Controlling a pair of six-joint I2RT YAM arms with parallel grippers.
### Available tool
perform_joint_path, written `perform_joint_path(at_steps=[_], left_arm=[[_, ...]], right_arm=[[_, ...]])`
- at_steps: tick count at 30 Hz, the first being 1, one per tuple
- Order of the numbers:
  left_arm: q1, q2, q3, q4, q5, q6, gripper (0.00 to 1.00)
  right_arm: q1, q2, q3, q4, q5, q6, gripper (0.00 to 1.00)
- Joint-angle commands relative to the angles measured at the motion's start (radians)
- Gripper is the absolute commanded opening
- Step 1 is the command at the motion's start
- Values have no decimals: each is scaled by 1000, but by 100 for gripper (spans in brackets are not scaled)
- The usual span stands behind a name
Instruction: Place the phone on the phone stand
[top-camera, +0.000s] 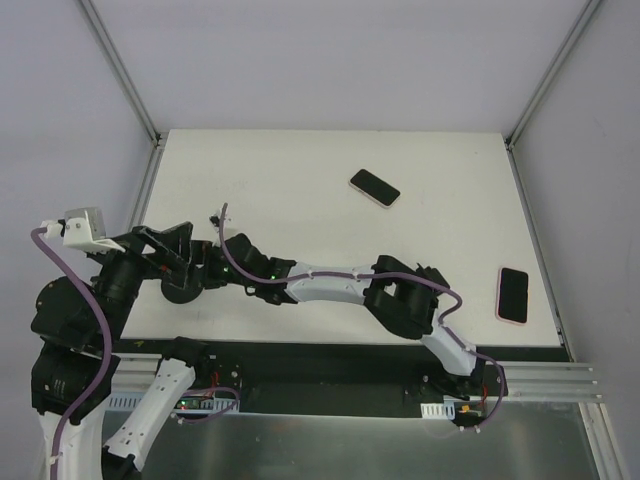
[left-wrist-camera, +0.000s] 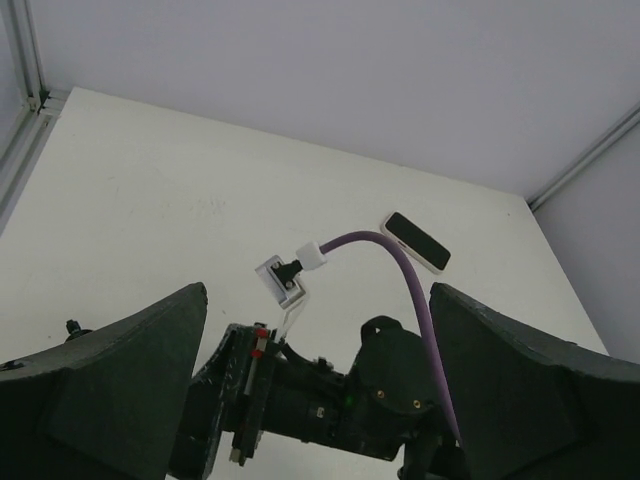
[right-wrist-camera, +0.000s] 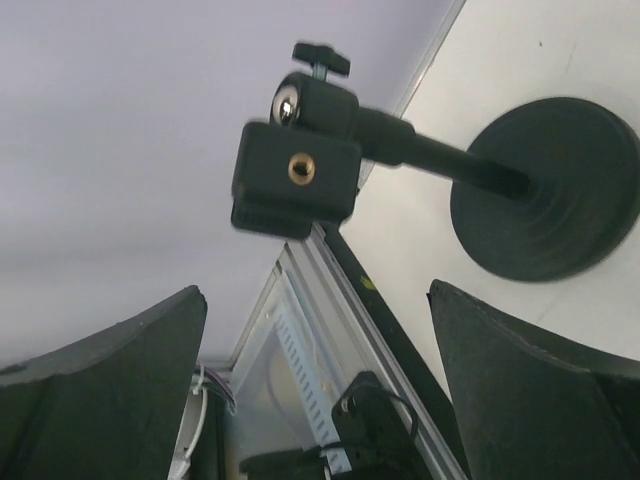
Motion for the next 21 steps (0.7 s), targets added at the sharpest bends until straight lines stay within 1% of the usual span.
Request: perform_joint_path(at_steps=[1,2,5,7,8,9,11,12,14,15,17,18,20,21], left_arm=[[-35,-29,-35,-7,-54,42,92],[-49,-36,-38,-7,-49,38,91],[-77,-50,-46,-8,-40,28,92],[-89,-59,-47,-10,-40,22,91],[-92,-63,-47,-11,-42,22,91],[-100,-64,-47,-13,-46,24,92],[-106,-69,-46,-17,-49,30,92],[-112,-70,-44,-19,-55,31,91],[-118,-70,-40,-31,-62,33,91],[-120,-70,-34,-37,-65,31,92],[-125,-69,-34,-45,-63,30,92],[-125,-69,-38,-47,-62,30,92],[-126,-66,-43,-47,-59,19,92],[-126,-63,-47,-47,-57,16,92]], right_arm=[[-38,72,168,2,-36,68,96],[-38,92,207,4,-44,68,96],[-41,135,282,-62,-65,49,96],[-44,167,336,-82,-75,77,99],[-44,176,349,-82,-75,86,94],[-46,184,370,-79,-76,95,85],[-44,202,385,-78,-76,117,77],[-44,205,390,-75,-79,129,70],[-46,209,384,-70,-88,176,61],[-46,207,376,-56,-99,189,54],[-46,195,341,-24,-107,230,49],[-46,190,327,13,-108,244,41],[-50,170,298,30,-111,250,32],[-59,160,284,40,-119,237,21]])
